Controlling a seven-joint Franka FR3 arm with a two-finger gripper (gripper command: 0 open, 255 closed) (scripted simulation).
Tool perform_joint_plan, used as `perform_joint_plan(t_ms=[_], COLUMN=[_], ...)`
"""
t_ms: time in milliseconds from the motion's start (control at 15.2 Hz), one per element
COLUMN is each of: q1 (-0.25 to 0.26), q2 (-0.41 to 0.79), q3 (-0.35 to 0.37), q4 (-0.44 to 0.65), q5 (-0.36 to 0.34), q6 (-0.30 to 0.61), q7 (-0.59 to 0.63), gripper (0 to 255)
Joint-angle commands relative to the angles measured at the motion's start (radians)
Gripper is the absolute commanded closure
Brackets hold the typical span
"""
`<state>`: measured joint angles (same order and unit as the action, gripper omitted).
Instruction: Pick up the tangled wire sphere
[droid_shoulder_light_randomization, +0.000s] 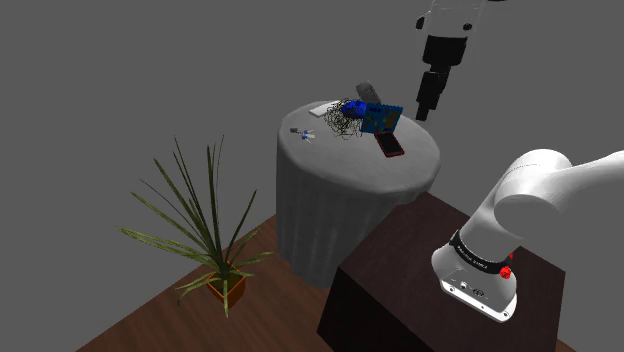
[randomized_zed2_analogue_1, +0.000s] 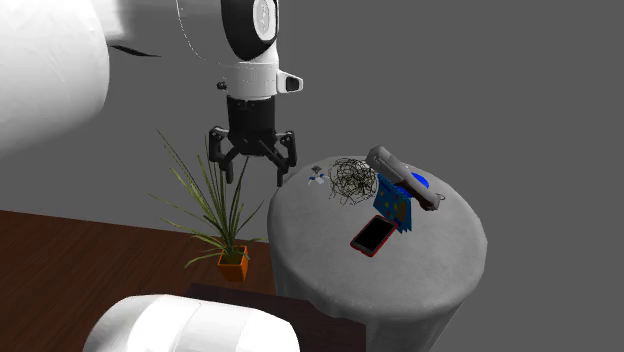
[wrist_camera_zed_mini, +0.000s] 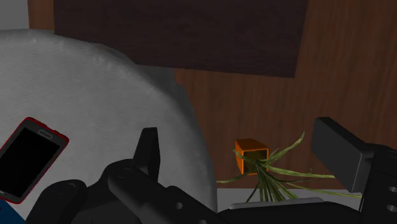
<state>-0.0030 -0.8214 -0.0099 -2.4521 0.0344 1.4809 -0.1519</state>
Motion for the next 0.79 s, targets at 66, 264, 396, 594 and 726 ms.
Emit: perform_joint_plan(t_ms=[66, 264, 396, 594, 726], q1=[-0.003, -0.013, -0.021, -0.034, -0.044], q2=[0.010, 0.049, 0.083, 0.143, 0.189], q3=[-0.007, -0.029, -0.044, -0.068, -0.083], q4=[-0.014, -0.051, -0.068, -0.085, -0.089], q5=[-0.022, -0.087, -0.129, -0.190, -0.229], q6=[0.035, 0.145, 0.222, 0.339, 0.419], q7=[-0.021, -0.078, -0.113, -0.160, -0.187], gripper=[0, 0, 0, 0, 0])
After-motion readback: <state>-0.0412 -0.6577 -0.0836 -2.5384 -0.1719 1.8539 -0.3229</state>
